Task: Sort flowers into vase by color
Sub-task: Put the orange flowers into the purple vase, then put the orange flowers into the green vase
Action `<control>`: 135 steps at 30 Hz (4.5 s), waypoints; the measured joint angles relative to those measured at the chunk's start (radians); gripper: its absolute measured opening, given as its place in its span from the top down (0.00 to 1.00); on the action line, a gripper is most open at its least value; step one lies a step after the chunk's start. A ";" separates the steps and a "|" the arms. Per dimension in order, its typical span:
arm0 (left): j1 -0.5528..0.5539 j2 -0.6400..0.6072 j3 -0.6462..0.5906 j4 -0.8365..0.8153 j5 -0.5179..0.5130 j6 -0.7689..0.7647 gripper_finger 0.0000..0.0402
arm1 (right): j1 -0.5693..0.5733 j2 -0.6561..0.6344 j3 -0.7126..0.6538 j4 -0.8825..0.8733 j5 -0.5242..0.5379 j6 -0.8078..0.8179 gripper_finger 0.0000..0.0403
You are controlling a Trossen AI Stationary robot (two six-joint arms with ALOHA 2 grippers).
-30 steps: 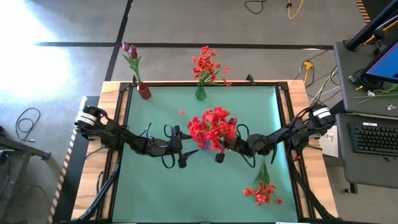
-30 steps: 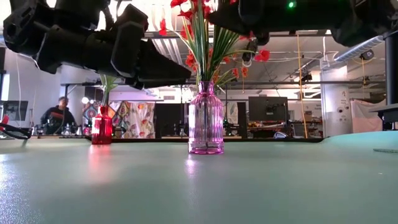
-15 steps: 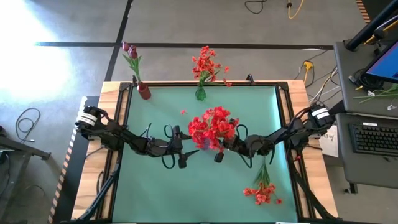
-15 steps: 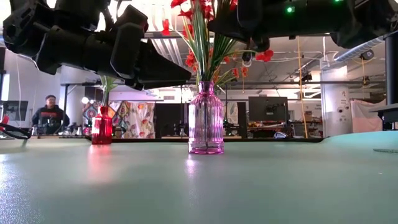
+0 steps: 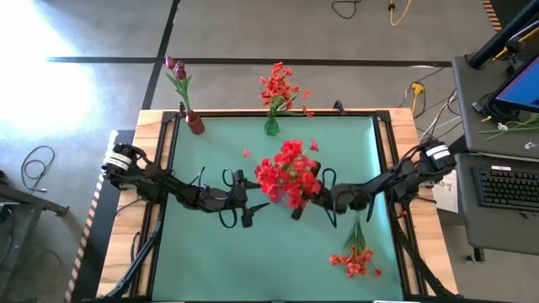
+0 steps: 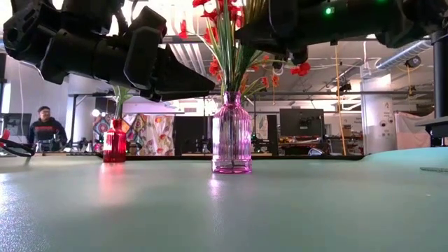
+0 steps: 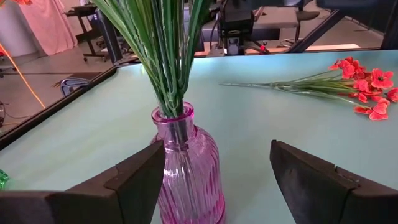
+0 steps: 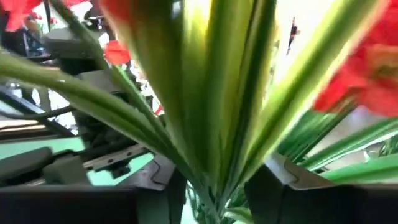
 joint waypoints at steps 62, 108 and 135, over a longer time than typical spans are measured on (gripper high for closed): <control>0.001 -0.001 0.000 -0.010 -0.002 -0.004 0.32 | -0.003 -0.044 0.164 -0.510 -0.001 0.134 0.60; -0.022 -0.369 0.002 -0.534 -0.026 -0.096 0.32 | 0.039 -0.384 0.163 -1.089 -0.154 0.494 0.35; -0.031 -0.666 0.002 -1.106 0.034 -0.450 0.32 | 0.046 -0.444 0.163 -2.125 -0.653 1.576 0.38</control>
